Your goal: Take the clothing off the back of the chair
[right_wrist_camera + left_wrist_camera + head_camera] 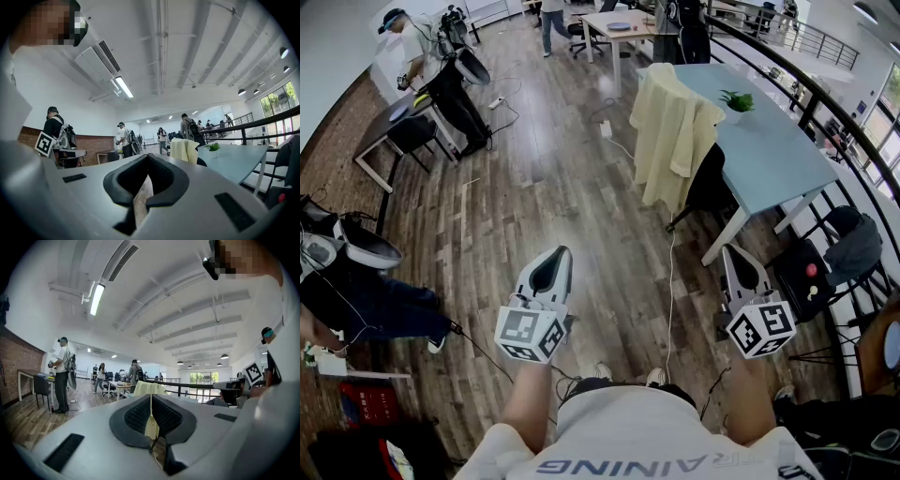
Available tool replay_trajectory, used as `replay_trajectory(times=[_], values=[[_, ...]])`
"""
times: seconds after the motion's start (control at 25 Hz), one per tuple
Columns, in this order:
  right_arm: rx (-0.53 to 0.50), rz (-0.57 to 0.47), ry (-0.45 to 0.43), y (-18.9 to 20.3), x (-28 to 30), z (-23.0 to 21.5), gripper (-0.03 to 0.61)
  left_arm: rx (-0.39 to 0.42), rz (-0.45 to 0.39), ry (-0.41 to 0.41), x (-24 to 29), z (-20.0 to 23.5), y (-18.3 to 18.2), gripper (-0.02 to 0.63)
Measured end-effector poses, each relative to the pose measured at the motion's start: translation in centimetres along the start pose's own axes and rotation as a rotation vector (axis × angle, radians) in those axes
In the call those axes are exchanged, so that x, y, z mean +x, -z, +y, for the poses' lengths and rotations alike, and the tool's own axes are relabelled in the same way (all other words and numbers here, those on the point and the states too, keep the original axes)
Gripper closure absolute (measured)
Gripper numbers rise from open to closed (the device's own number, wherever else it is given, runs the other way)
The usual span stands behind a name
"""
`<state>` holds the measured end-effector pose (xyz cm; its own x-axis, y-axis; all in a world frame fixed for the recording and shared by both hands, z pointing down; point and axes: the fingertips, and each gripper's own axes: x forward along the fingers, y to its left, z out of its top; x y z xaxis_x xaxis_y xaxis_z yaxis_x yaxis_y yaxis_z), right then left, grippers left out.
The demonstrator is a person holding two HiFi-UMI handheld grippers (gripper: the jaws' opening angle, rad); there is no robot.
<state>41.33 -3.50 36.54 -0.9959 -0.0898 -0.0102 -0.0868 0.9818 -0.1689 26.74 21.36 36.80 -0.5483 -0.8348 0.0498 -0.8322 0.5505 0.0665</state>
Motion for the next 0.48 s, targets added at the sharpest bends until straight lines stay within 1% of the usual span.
replay_trajectory(times=[0.16, 0.48], values=[[-0.003, 0.01, 0.015, -0.1, -0.1, 0.6, 0.557, 0.005, 0.004, 0.009, -0.3, 0.4, -0.2, 0.574], [0.009, 0.004, 0.004, 0.1, 0.2, 1.8, 0.557, 0.006, -0.004, 0.004, -1.4, 1.1, -0.6, 0.573]])
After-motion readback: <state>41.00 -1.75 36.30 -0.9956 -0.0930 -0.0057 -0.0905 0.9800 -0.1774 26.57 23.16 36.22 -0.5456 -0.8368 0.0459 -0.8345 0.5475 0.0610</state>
